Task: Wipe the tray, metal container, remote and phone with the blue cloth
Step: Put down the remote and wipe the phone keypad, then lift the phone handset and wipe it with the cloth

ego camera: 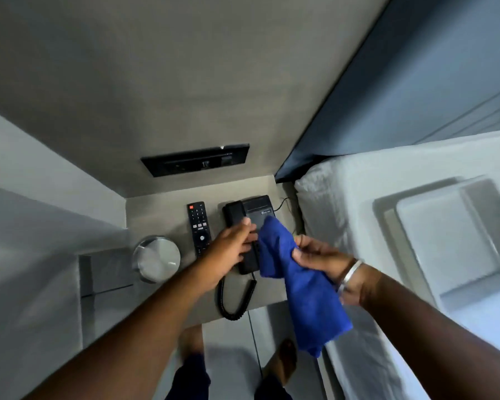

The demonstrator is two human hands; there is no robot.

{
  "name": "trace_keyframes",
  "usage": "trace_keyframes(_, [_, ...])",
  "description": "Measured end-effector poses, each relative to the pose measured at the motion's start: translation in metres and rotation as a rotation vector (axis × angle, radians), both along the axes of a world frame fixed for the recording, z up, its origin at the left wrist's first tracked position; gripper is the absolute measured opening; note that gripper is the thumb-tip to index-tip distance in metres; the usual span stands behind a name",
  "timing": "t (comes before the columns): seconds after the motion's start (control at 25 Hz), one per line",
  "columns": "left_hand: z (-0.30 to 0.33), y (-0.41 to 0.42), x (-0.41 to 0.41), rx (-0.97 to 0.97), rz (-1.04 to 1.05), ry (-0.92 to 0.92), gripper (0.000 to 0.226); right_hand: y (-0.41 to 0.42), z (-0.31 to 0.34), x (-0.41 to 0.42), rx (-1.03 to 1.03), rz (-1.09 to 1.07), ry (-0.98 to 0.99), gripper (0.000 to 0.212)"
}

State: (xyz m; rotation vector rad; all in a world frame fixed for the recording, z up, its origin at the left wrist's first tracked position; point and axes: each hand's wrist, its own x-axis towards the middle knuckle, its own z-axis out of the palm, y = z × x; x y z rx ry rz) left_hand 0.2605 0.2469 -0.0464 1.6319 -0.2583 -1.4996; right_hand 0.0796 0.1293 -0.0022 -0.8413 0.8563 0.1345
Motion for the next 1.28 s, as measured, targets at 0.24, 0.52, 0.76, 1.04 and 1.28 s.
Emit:
trace_keyframes(0.24, [0.201, 0.009, 0.061, -0.203, 0.050, 0.054, 0.025, 0.022, 0.147, 0.050, 0.410, -0.201, -0.182, 0.068])
trace_keyframes(0.52, [0.265, 0.043, 0.096, -0.038, 0.160, -0.242, 0.016, 0.051, 0.124, 0.050, 0.668, -0.270, -0.395, 0.103])
trace_keyframes(0.76, [0.220, 0.031, 0.035, 0.096, 0.334, -0.338, 0.018, -0.004, 0.101, 0.010, -0.017, -0.183, 0.105, 0.046])
trace_keyframes(1.04, [0.135, -0.124, -0.146, 0.130, 0.072, -0.107, 0.017, -0.176, 0.090, -0.171, -0.641, -0.221, 0.514, 0.022])
trace_keyframes(1.28, [0.076, -0.240, -0.279, 0.201, 0.027, 0.092, 0.010, -0.282, 0.039, -0.285, -0.998, 0.128, 0.935, 0.023])
